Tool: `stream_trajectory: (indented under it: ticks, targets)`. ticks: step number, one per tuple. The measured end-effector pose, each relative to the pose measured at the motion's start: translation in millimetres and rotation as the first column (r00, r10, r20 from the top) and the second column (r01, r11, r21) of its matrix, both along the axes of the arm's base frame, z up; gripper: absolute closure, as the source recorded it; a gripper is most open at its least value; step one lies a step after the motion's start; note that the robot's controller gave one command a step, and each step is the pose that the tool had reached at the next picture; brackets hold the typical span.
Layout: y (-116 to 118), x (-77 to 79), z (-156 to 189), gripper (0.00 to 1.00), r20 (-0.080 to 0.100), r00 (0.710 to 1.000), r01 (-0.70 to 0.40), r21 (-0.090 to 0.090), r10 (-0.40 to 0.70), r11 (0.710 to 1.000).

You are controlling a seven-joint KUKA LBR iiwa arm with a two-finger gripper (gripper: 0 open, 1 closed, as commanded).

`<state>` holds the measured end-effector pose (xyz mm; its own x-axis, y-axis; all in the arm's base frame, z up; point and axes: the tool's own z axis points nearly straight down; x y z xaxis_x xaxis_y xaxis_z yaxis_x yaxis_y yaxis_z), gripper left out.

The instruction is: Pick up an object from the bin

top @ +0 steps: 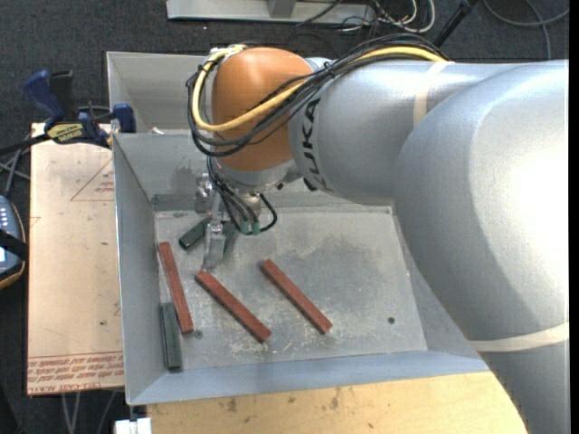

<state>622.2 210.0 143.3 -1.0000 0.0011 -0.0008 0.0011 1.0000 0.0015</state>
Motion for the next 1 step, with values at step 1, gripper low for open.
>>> stream_trajectory:
  ticks: [1]
  targets:
    - [0.0,0.0,0.0,0.00,0.000,1.000,0.000,0.000,0.000,1.000]
